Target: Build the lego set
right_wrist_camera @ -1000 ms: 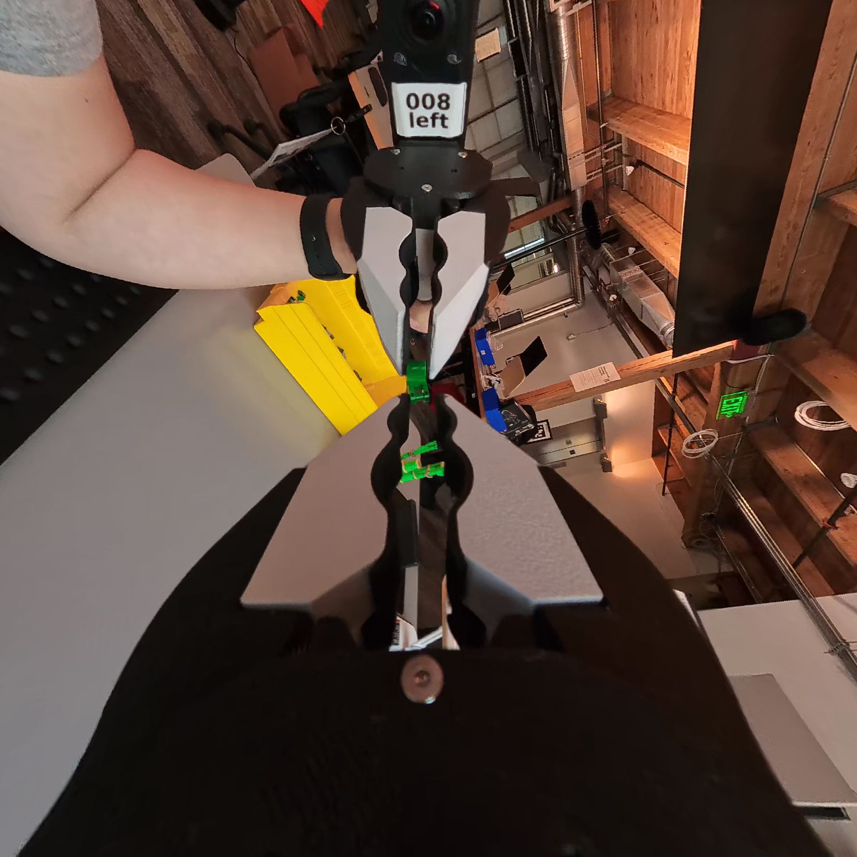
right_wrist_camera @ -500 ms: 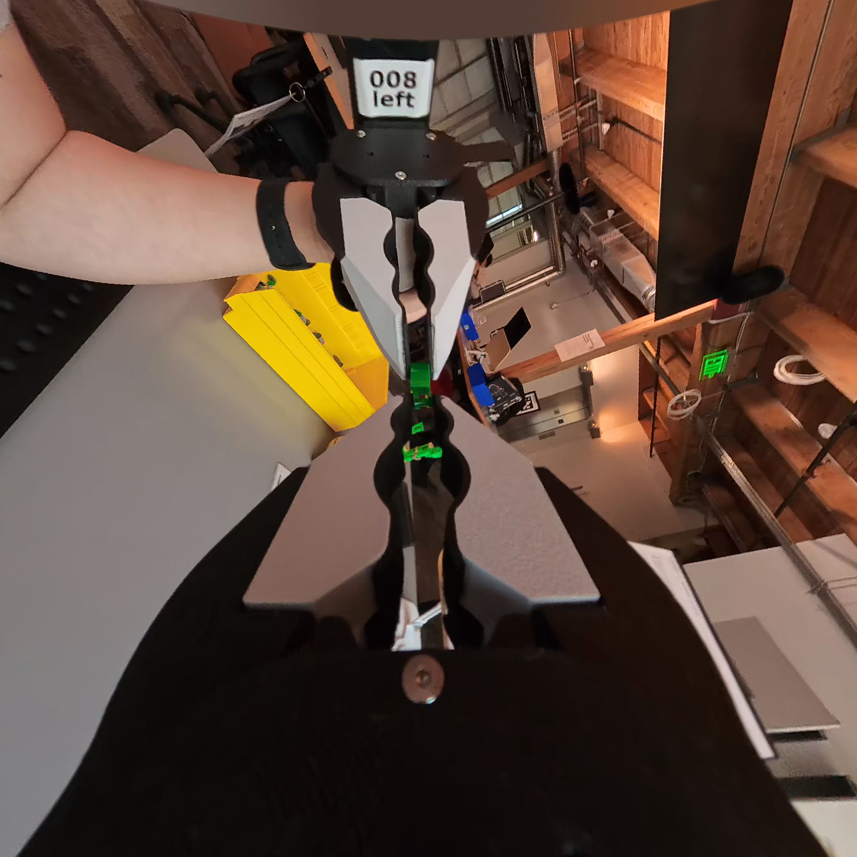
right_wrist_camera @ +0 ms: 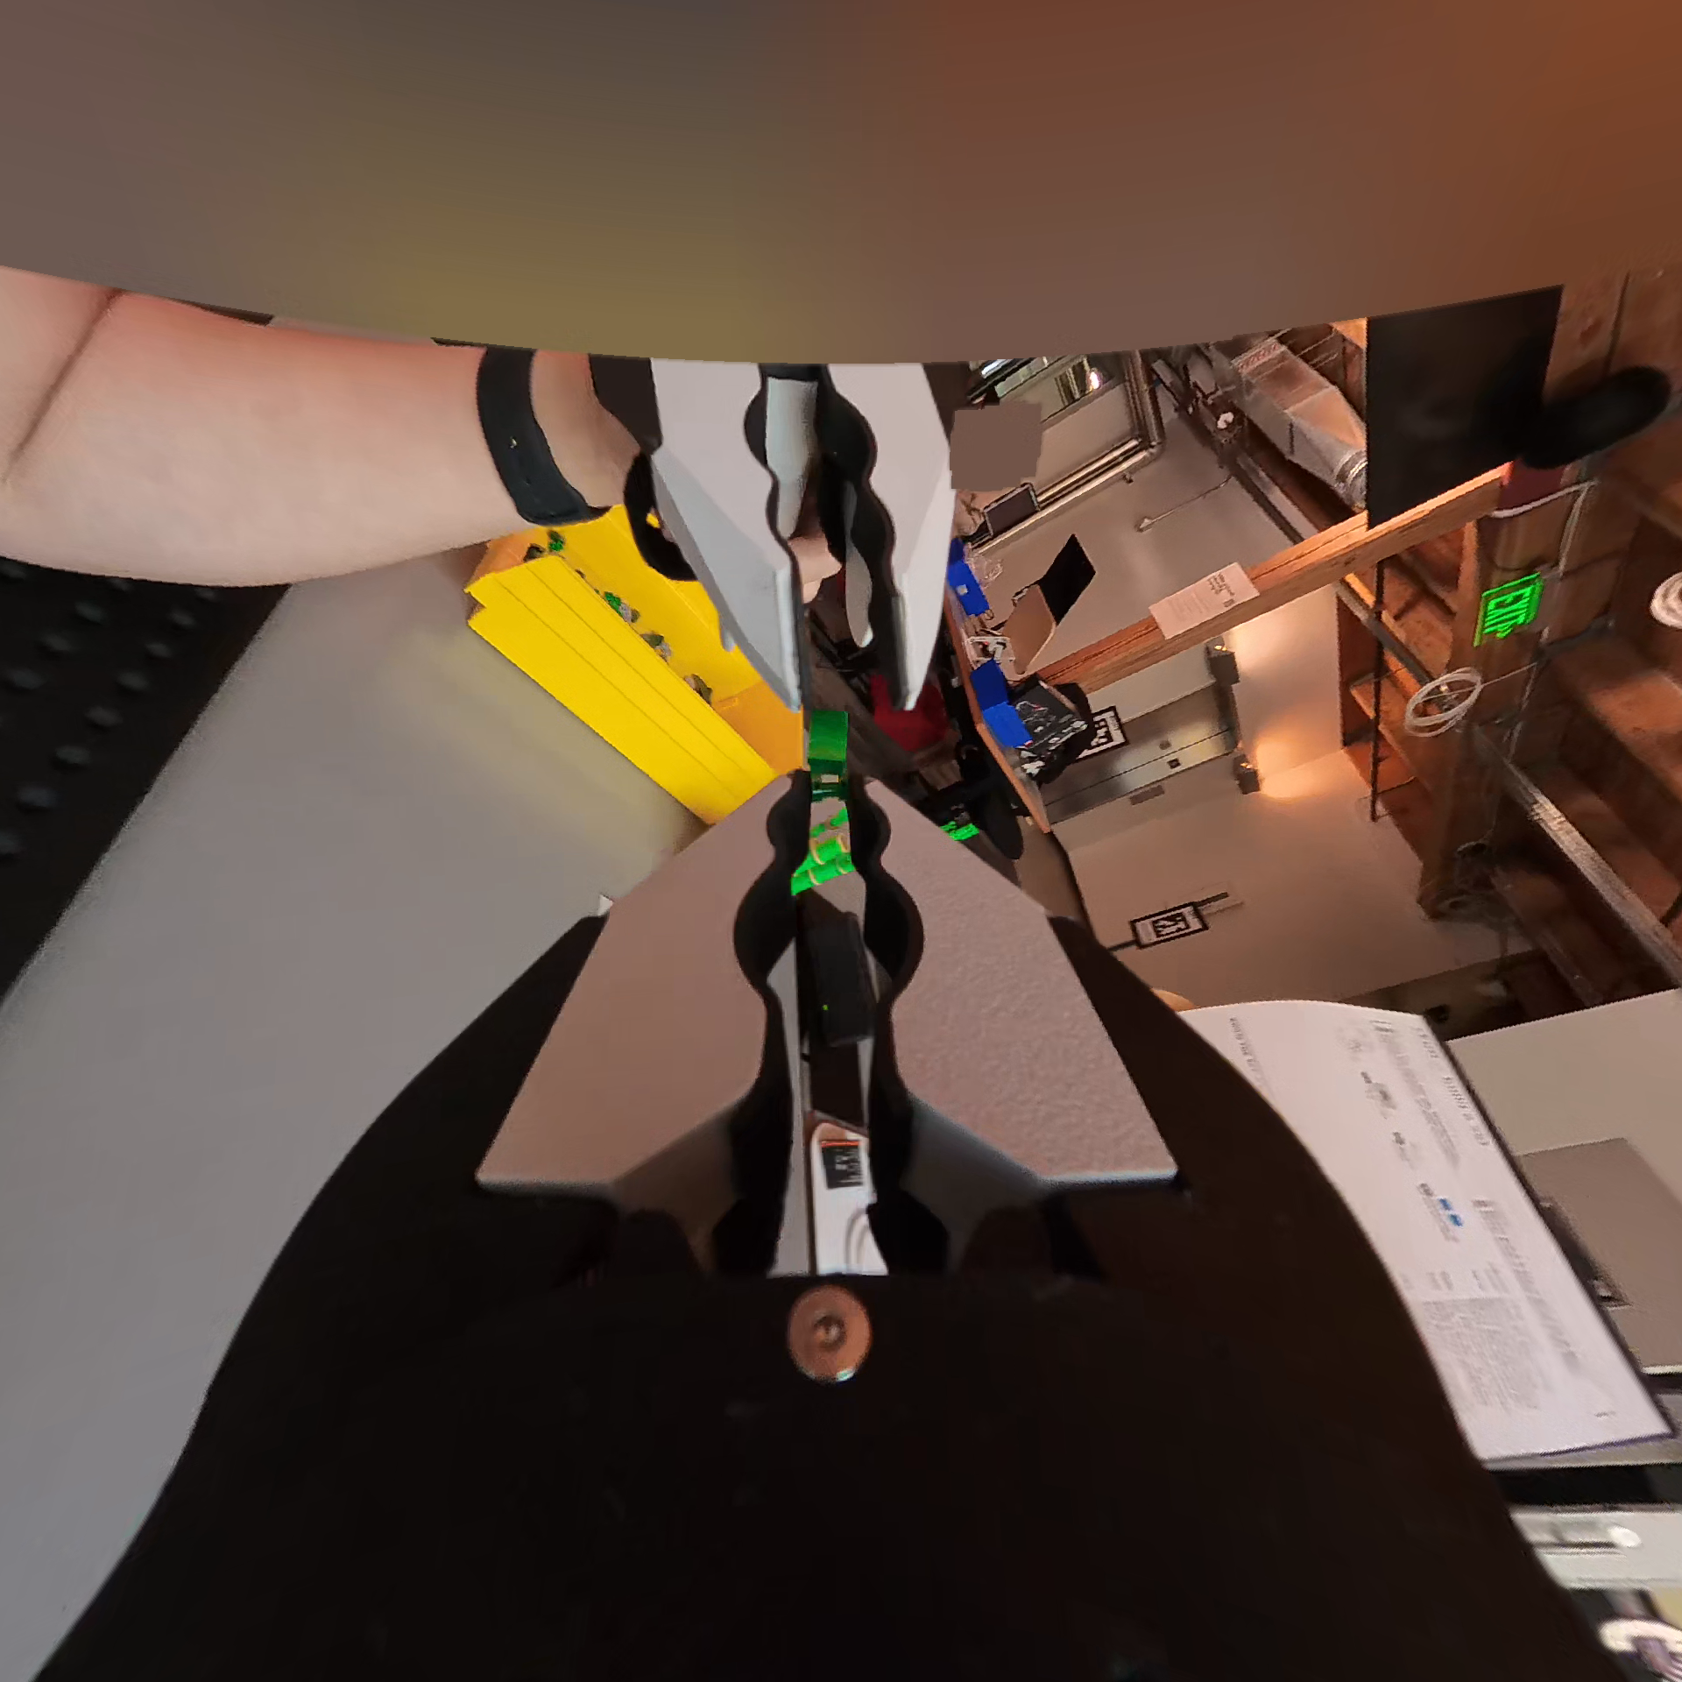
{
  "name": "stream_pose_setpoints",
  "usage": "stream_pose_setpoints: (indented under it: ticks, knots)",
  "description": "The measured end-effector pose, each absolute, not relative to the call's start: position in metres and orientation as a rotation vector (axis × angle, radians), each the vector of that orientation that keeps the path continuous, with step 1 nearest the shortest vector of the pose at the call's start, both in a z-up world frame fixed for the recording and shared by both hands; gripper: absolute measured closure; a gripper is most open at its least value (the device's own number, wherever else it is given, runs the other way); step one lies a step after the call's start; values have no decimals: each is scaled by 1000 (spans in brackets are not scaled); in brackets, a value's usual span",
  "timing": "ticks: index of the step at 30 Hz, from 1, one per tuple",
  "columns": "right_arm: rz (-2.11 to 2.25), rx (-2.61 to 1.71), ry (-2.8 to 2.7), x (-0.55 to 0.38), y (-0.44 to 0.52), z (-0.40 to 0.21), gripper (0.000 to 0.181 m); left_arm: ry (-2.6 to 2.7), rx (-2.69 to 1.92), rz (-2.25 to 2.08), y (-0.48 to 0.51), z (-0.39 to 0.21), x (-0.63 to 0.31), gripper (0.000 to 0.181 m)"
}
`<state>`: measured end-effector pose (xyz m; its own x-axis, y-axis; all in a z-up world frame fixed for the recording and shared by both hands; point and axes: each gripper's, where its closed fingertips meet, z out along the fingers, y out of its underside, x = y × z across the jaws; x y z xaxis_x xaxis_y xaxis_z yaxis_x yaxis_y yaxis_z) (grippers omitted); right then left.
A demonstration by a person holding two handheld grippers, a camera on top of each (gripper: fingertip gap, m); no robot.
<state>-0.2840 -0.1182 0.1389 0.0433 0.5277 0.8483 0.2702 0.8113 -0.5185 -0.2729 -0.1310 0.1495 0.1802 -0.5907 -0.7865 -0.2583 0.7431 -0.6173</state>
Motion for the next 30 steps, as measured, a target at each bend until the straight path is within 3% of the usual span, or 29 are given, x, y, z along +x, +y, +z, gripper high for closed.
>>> stream_pose_setpoints:
  ticks: [7,16,30]
  knots:
    - [109,-569,-1514,-283,-125,147,175,1412,-720,-159,-138,151,-270,167]
    - [-285,-325,-1404,-274,-128,163,175,1345,-615,310,-137,160,-268,165]
    - [-390,-343,-1429,-274,-120,157,175,1332,-549,567,-120,155,-262,168]
